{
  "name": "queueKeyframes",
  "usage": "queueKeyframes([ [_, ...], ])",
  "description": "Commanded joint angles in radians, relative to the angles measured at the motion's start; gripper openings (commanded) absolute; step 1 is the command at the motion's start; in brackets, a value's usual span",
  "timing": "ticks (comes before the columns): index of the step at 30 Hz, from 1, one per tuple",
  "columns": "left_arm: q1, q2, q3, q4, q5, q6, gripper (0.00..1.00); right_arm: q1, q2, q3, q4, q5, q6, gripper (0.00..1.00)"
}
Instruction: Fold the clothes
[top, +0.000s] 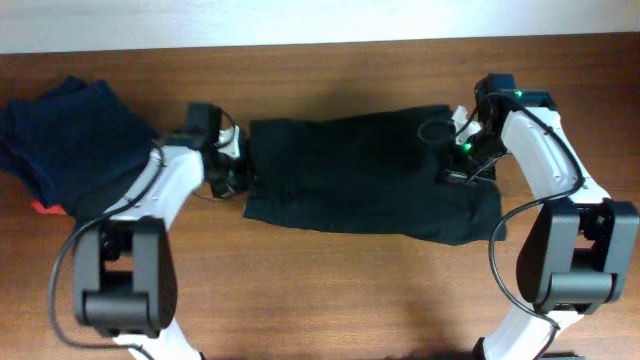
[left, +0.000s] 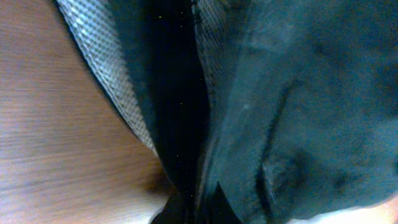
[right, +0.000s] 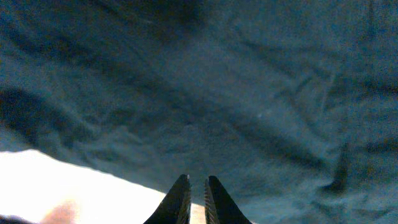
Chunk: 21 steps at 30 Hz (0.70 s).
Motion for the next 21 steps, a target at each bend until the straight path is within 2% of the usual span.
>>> queueKeyframes([
  [1, 0.012, -0.161, 0.161, -0.131, 0.009, 0.027, 0.00, 0.080, -0.007, -0.026, 0.050, -0.121, -0.058, 0.13],
  [4, -0.005, -0.269, 0.187, -0.172, 0.055, 0.026, 0.00, 0.240, 0.009, -0.128, 0.249, -0.263, -0.056, 0.16],
  [8, -0.028, -0.344, 0.187, -0.199, 0.260, 0.002, 0.00, 0.472, 0.043, -0.211, 0.546, -0.270, 0.068, 0.21],
  [12, -0.036, -0.383, 0.187, -0.187, 0.383, -0.039, 0.00, 0.676, 0.118, -0.212, 0.767, -0.200, 0.154, 0.22],
  [14, -0.035, -0.388, 0.187, -0.172, 0.380, -0.039, 0.00, 0.714, 0.119, -0.210, 0.796, -0.185, 0.153, 0.26],
  [16, -0.035, -0.388, 0.187, -0.160, 0.320, -0.038, 0.00, 0.694, 0.097, -0.203, 0.750, -0.130, 0.153, 0.28],
  [21, -0.038, -0.387, 0.185, -0.209, 0.179, -0.004, 0.00, 0.463, -0.069, -0.167, 0.446, -0.107, 0.106, 0.31],
])
